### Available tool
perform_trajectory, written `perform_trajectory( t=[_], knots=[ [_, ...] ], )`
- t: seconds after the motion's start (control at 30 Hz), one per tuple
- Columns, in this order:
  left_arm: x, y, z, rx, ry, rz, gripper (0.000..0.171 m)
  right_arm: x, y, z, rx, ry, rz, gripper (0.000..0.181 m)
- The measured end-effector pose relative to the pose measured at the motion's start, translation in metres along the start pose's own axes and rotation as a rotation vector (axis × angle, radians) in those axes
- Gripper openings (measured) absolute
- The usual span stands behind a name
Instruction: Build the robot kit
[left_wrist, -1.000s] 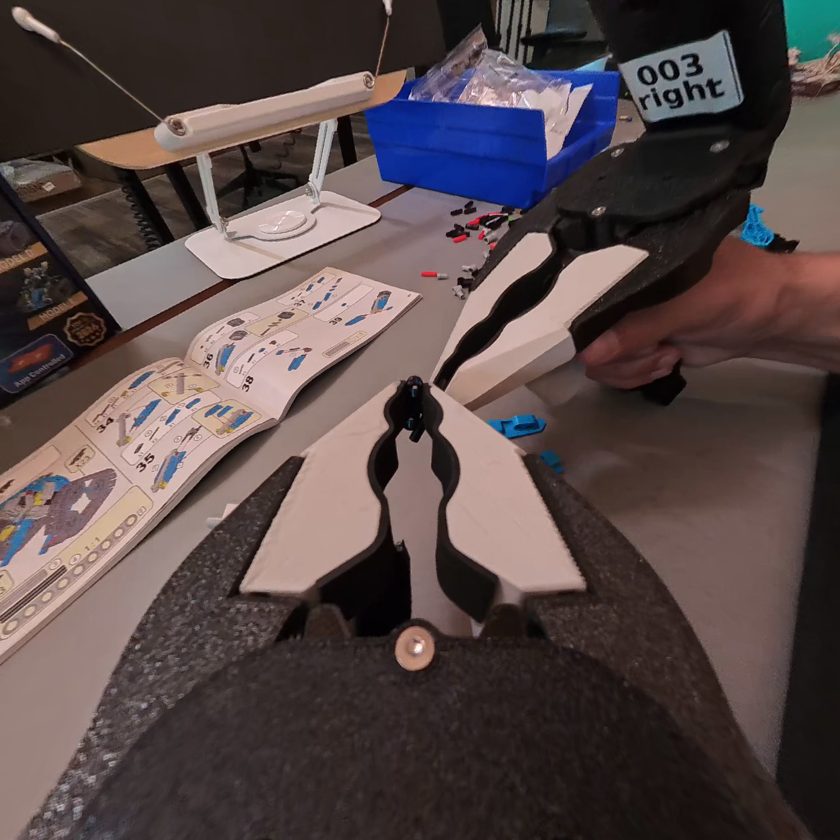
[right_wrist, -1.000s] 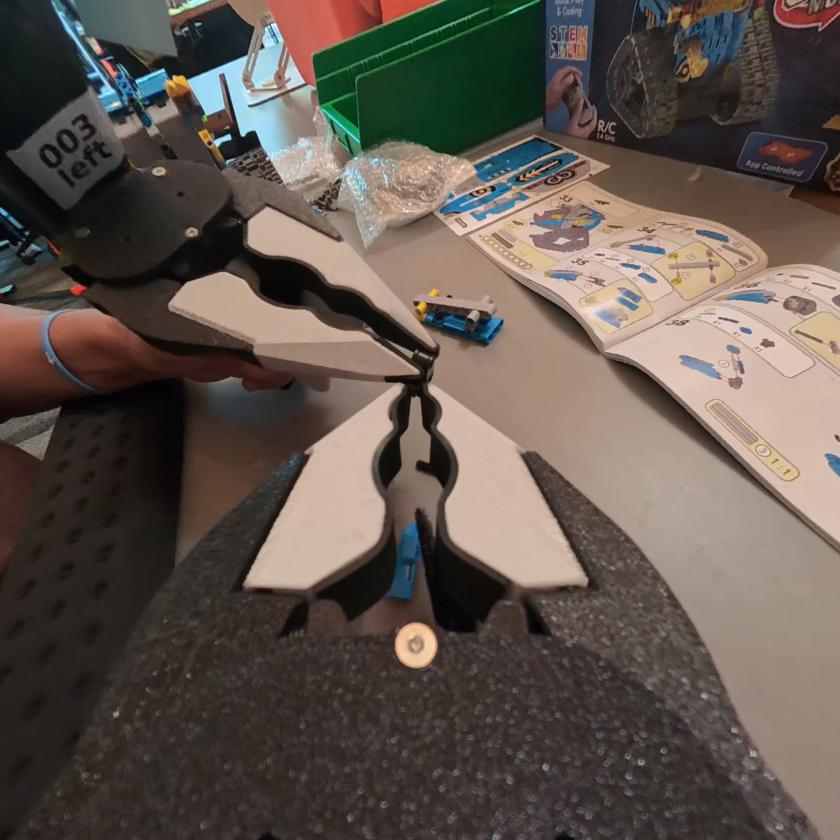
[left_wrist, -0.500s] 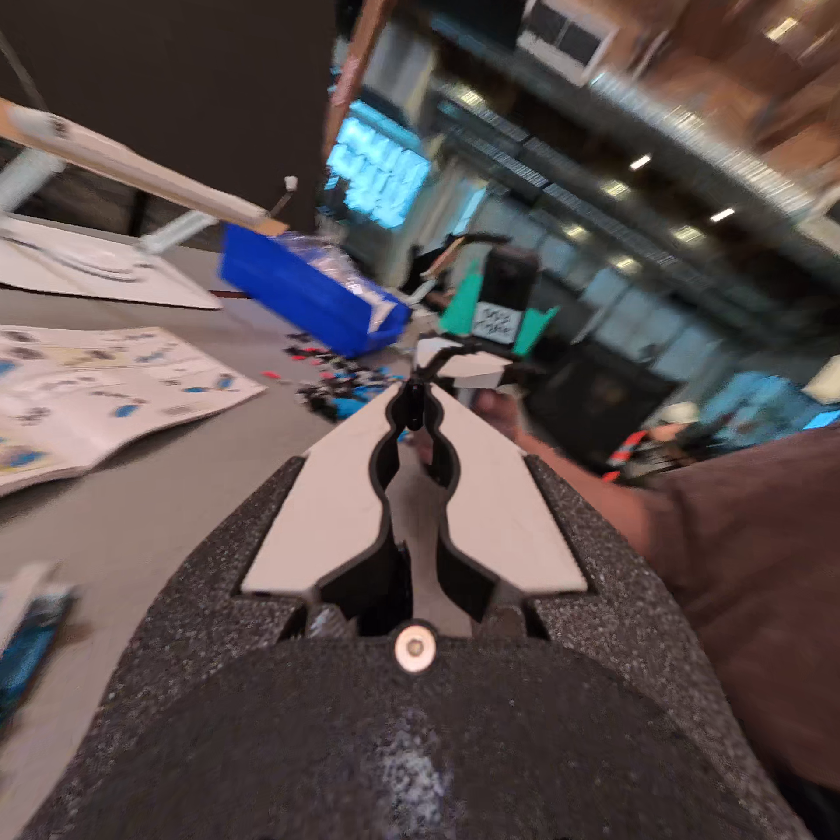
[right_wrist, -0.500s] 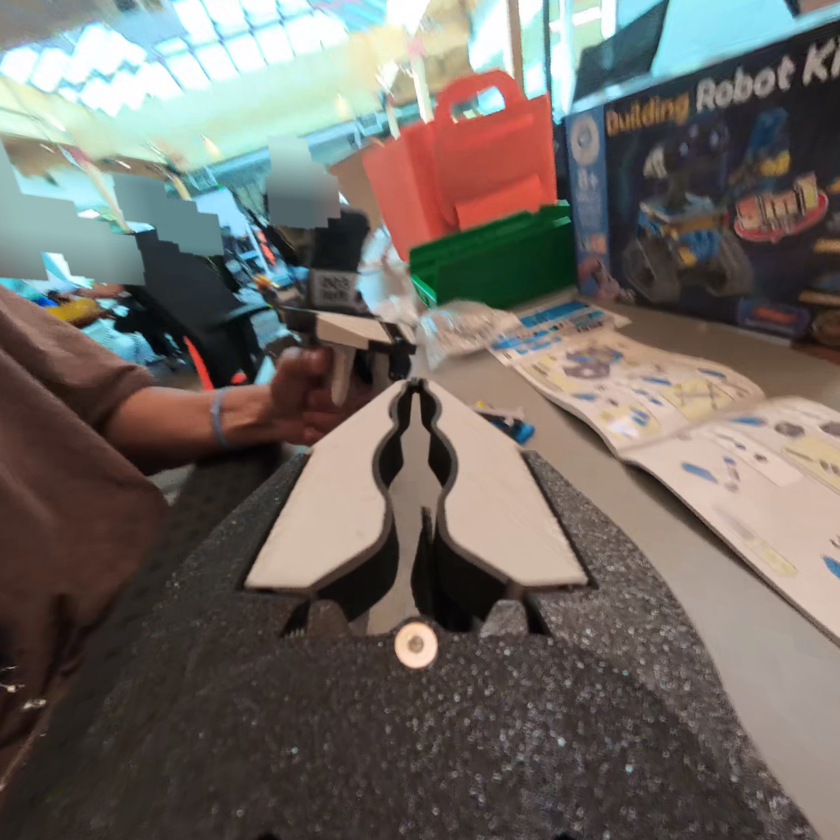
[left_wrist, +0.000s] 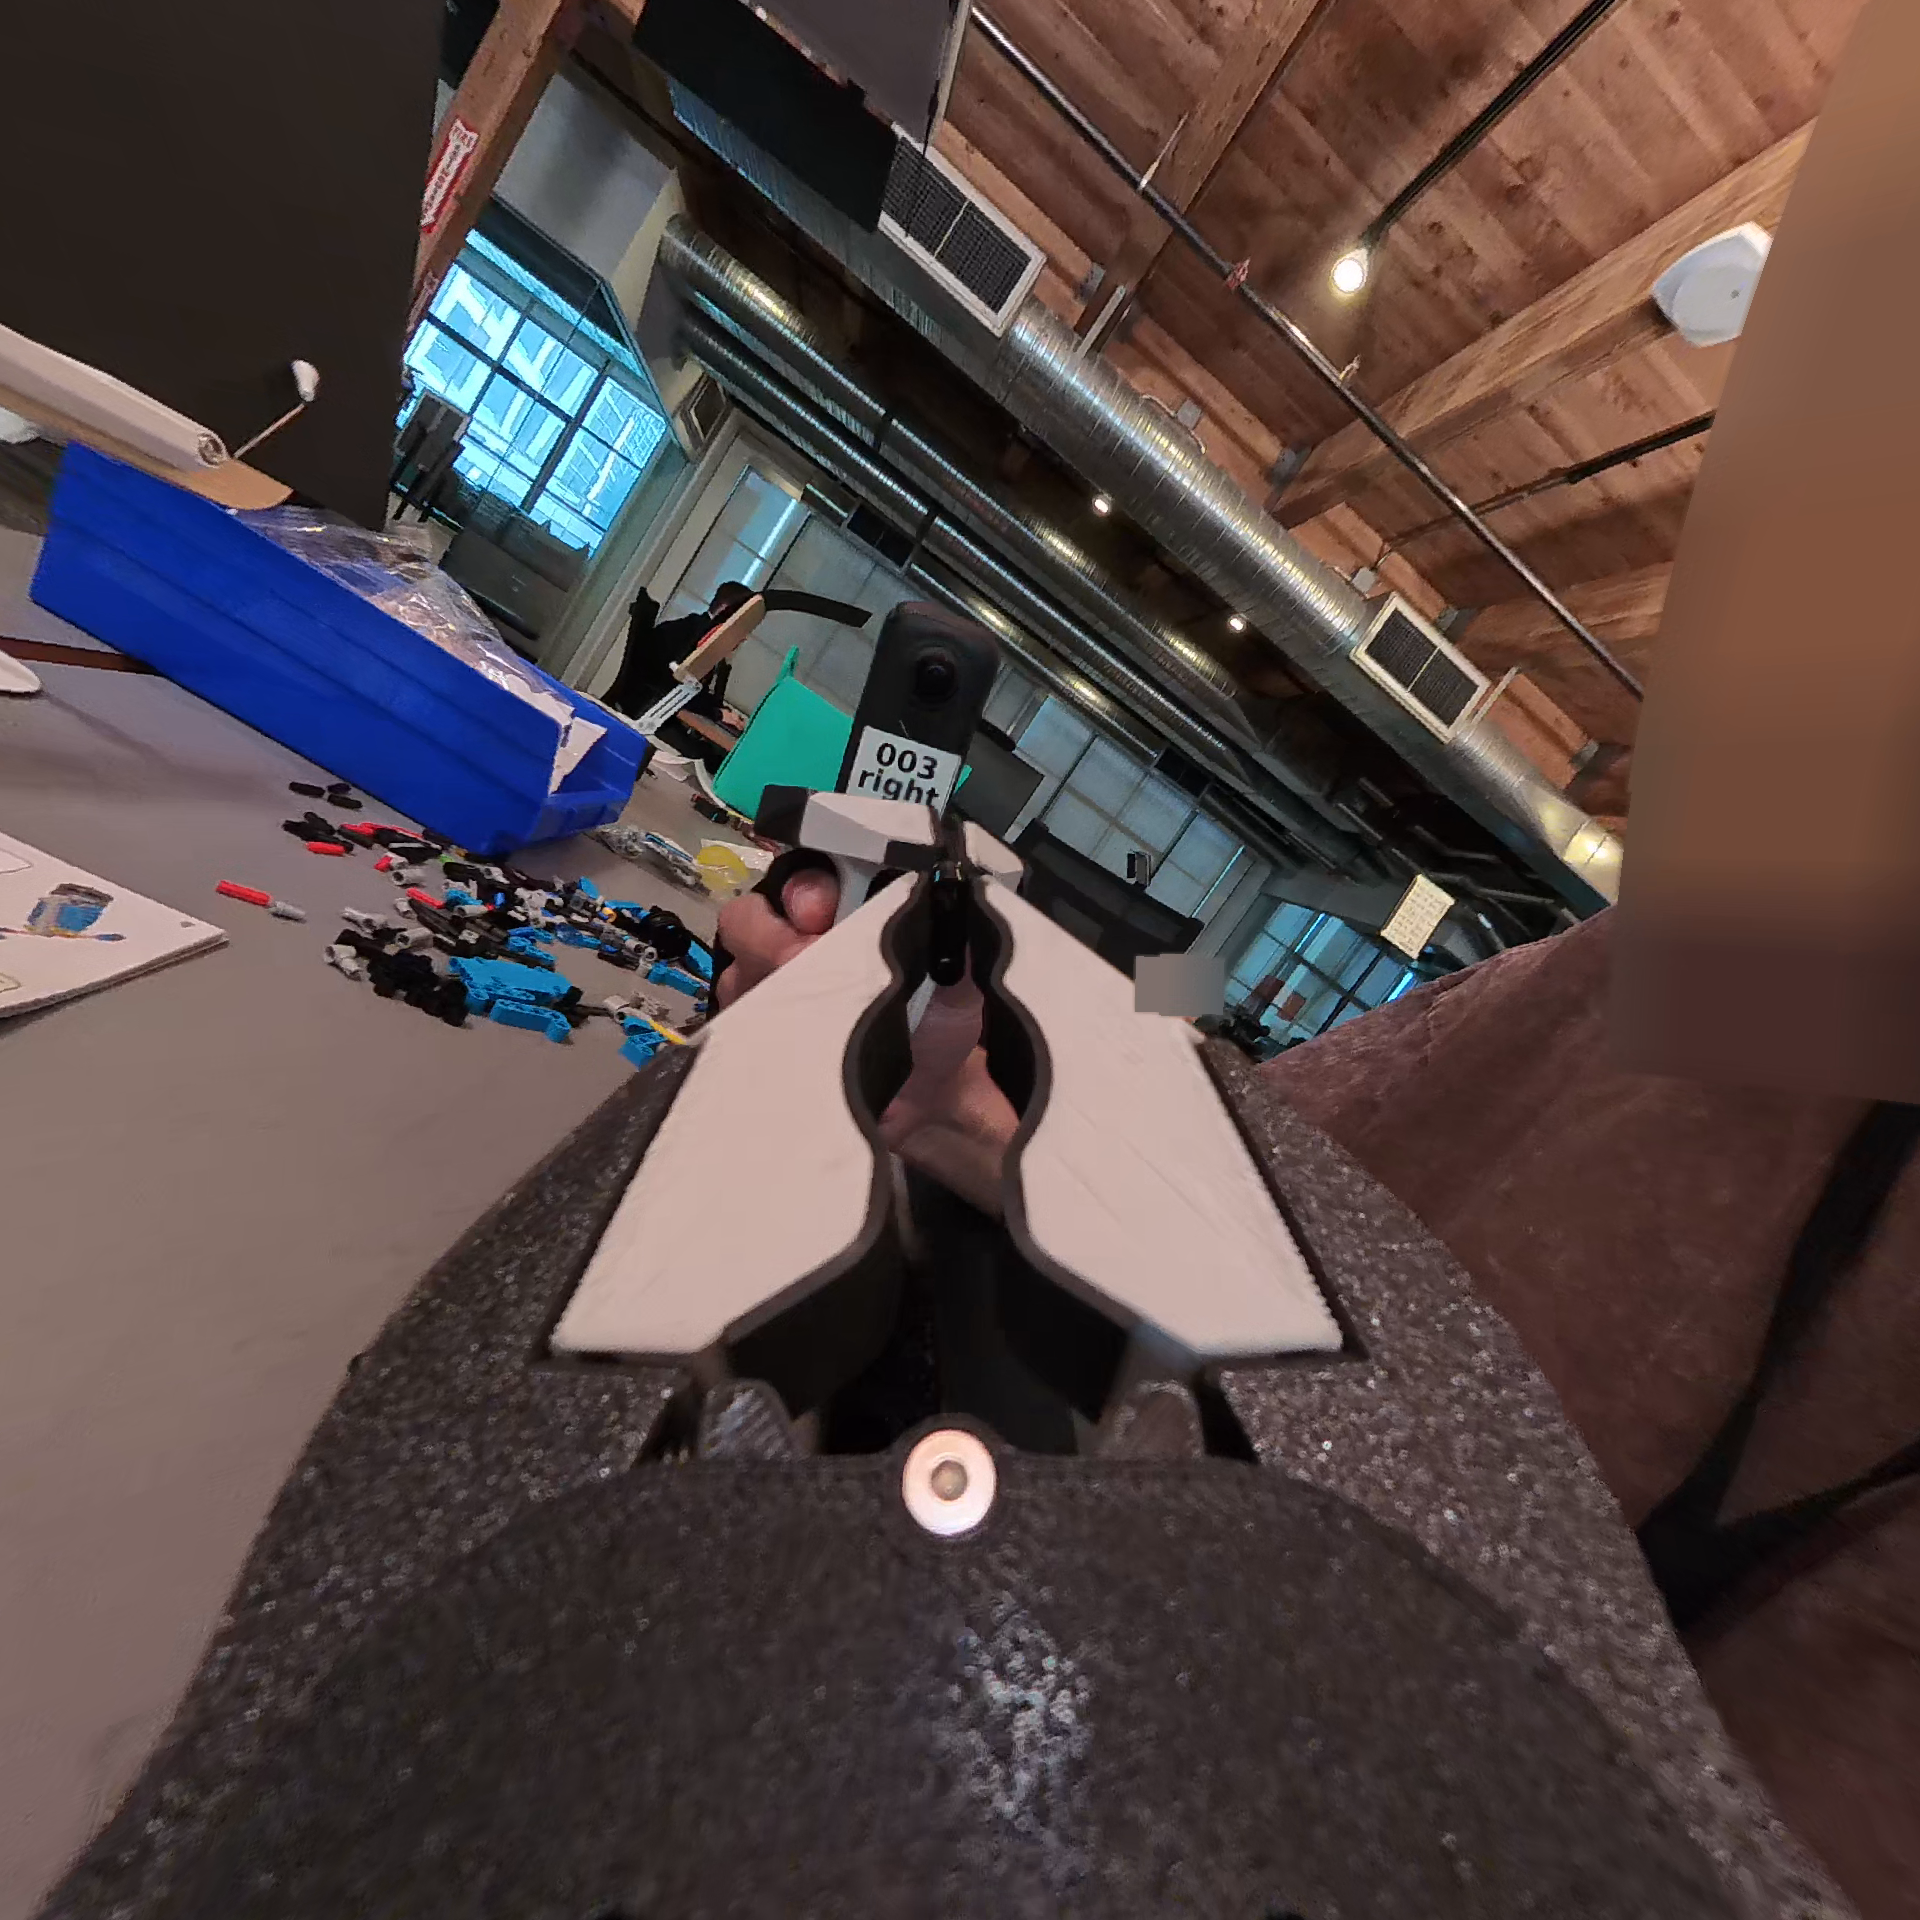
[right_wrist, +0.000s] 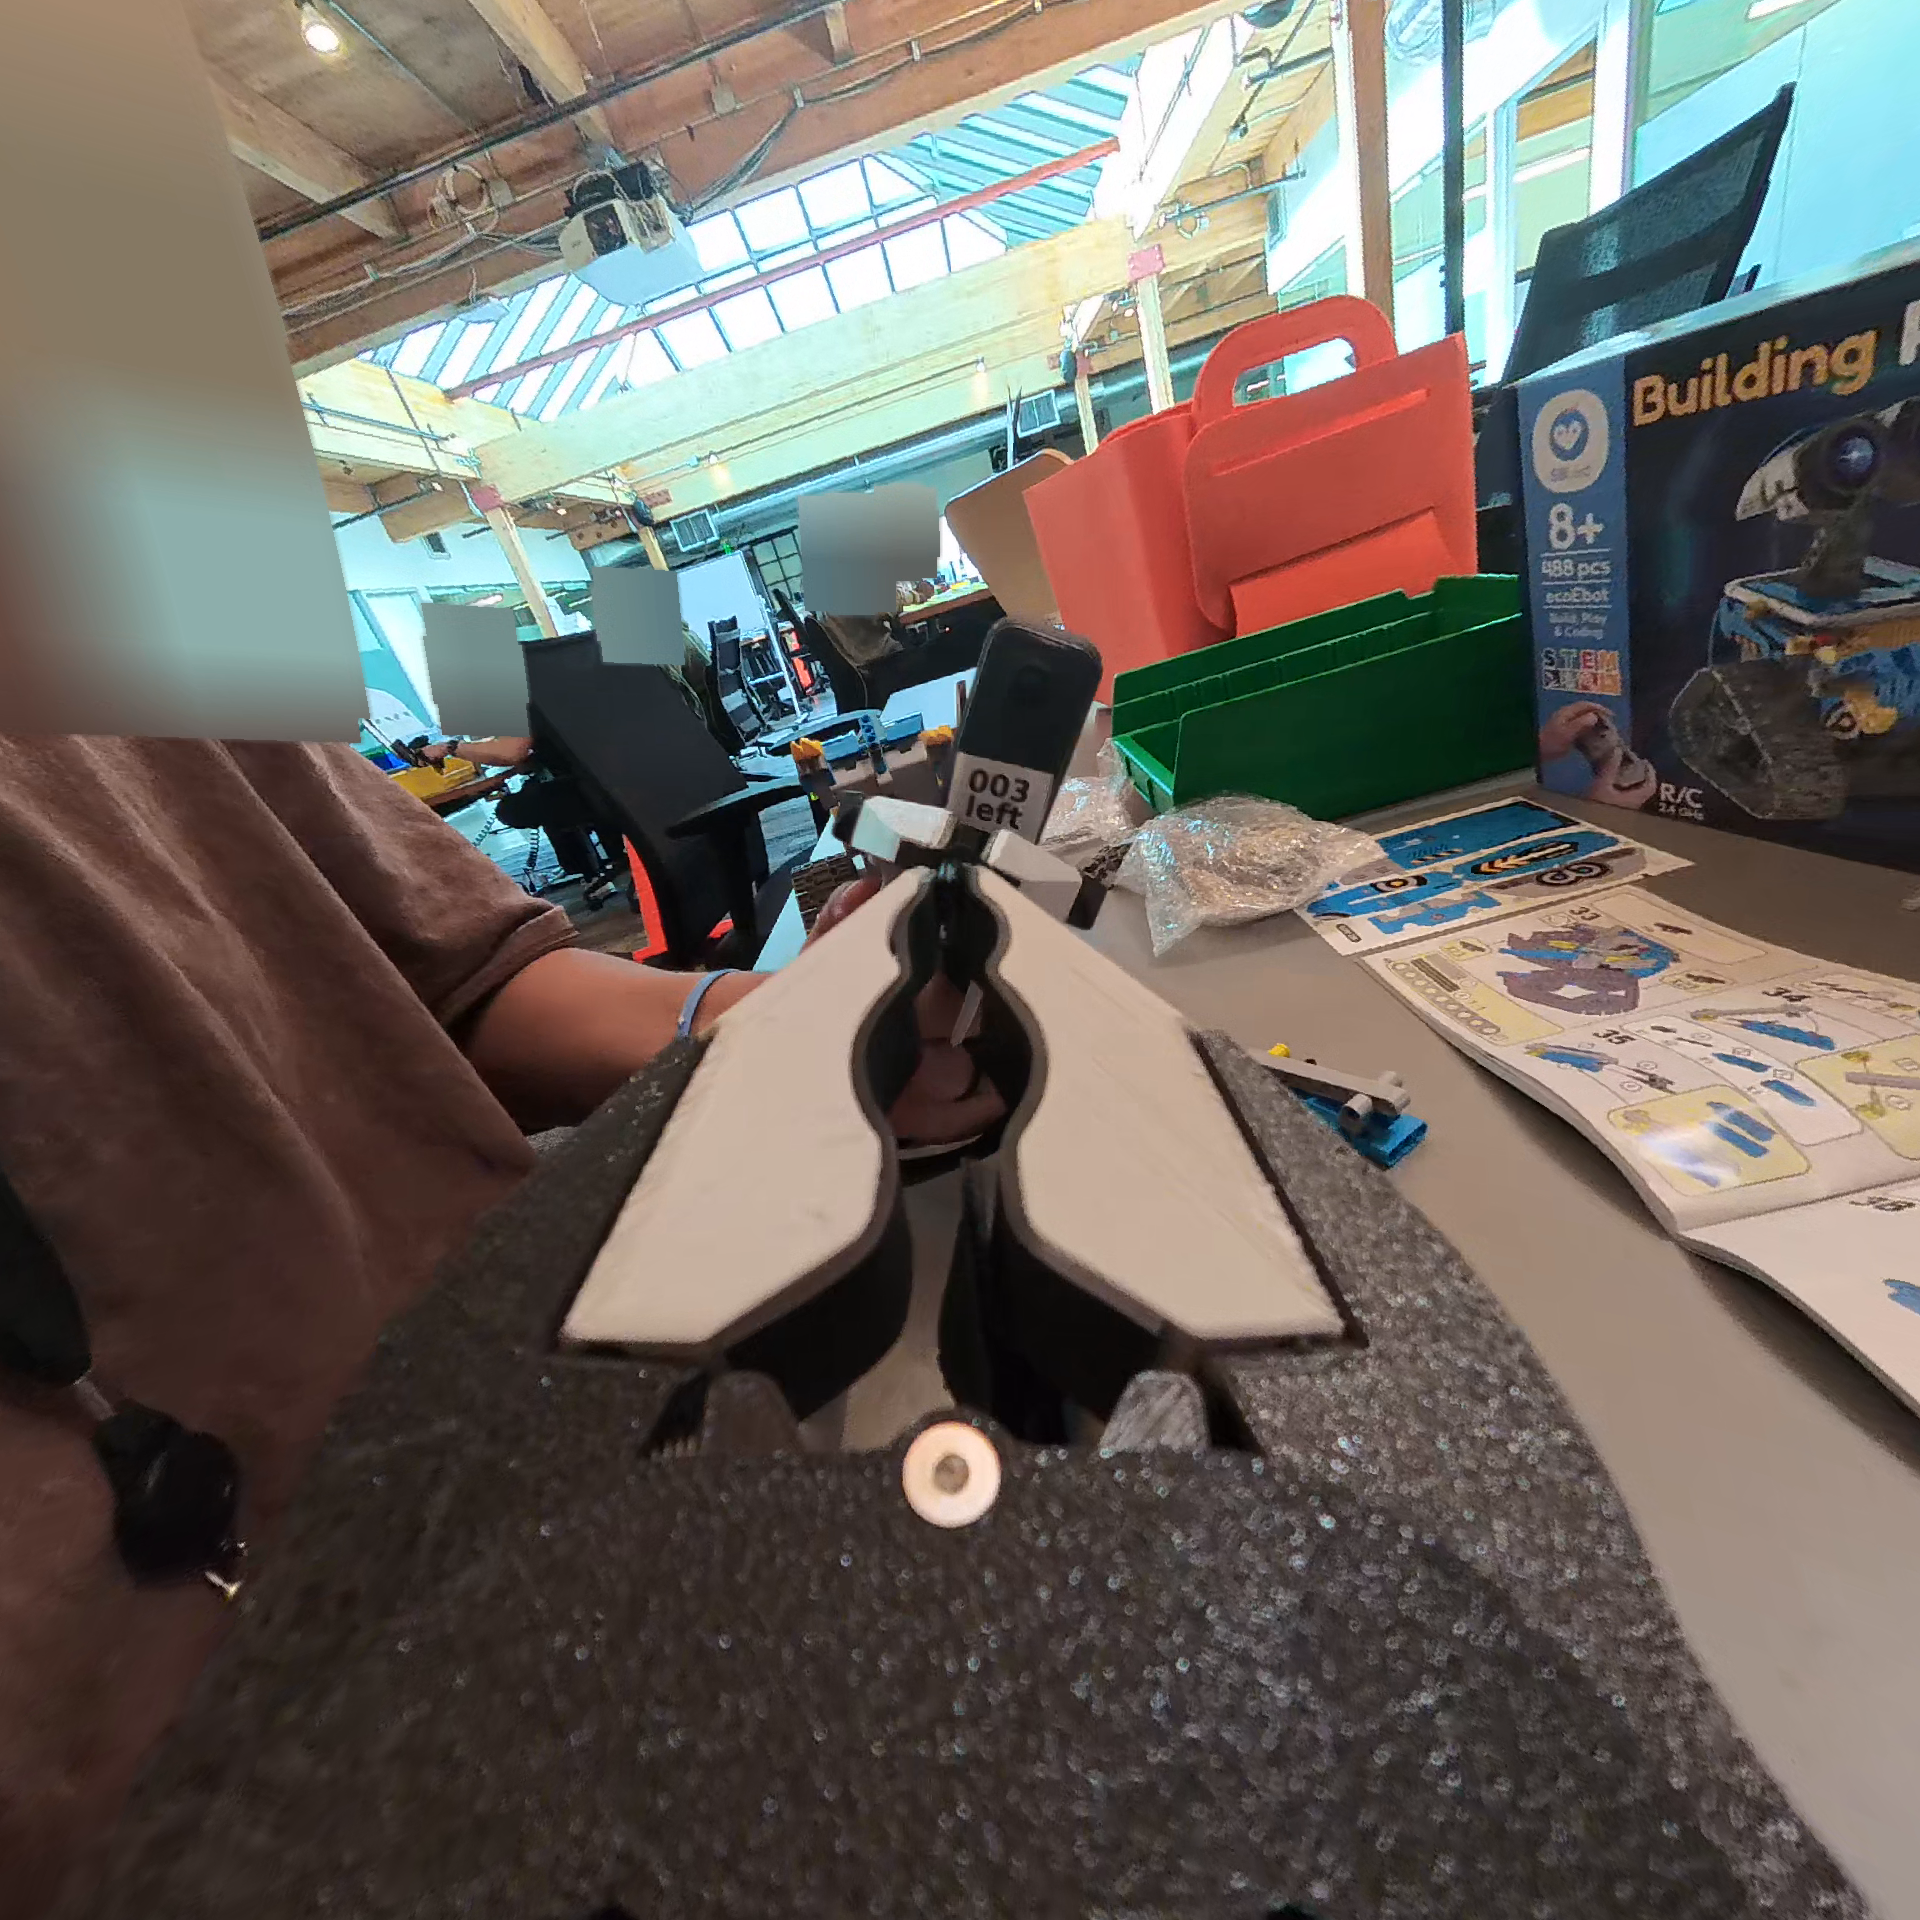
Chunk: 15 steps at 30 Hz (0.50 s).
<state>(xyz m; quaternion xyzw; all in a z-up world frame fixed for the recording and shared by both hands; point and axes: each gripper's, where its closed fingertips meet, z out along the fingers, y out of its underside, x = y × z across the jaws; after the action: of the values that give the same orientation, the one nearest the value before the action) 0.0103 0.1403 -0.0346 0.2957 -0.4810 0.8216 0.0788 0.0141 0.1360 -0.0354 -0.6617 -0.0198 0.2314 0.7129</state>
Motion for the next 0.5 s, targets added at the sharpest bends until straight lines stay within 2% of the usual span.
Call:
perform_trajectory(
  t=[0.5],
  knots=[
    [-0.0025, 0.0025, -0.0003, -0.005, 0.023, -0.058, 0.006, 0.0031, 0.002, -0.0009, -0.023, 0.029, -0.016, 0.002]
  ],
)
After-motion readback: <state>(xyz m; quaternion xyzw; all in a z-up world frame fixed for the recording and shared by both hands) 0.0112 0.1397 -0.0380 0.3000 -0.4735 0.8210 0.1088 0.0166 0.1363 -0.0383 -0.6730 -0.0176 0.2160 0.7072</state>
